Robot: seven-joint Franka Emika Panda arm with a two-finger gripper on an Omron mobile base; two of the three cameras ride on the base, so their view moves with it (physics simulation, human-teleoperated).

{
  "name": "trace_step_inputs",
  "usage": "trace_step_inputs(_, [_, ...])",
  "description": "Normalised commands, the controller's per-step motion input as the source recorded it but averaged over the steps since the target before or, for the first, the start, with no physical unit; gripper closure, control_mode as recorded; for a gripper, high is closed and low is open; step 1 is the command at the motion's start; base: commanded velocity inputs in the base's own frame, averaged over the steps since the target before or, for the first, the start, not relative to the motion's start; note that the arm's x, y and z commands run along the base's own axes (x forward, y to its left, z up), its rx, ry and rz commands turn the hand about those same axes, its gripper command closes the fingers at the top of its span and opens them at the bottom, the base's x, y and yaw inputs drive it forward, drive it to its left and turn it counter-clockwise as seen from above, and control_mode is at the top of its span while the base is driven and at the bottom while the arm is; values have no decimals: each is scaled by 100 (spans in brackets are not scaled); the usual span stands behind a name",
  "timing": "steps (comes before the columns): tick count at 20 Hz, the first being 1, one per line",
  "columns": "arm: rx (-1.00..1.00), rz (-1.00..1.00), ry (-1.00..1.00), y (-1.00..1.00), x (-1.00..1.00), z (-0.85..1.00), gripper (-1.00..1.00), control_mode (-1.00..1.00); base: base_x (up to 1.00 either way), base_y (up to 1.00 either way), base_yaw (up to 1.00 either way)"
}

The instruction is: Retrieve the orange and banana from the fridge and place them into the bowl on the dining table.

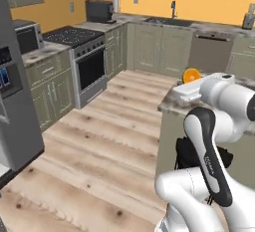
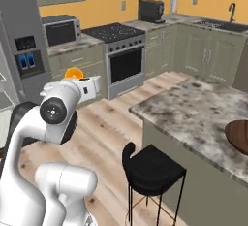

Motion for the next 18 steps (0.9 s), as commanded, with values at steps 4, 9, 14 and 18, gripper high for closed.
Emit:
trace_step_inputs(4, [0,0,0,0,0,0,100,100,-36,-16,-37])
trace_step_inputs(9, [0,0,0,0,0,0,100,100,-9,-44,-30])
trace_step_inputs(14, [0,0,0,0,0,0,100,100,0,-59,-29])
trace_step_inputs(18, [0,0,0,0,0,0,100,100,0,-66,-30])
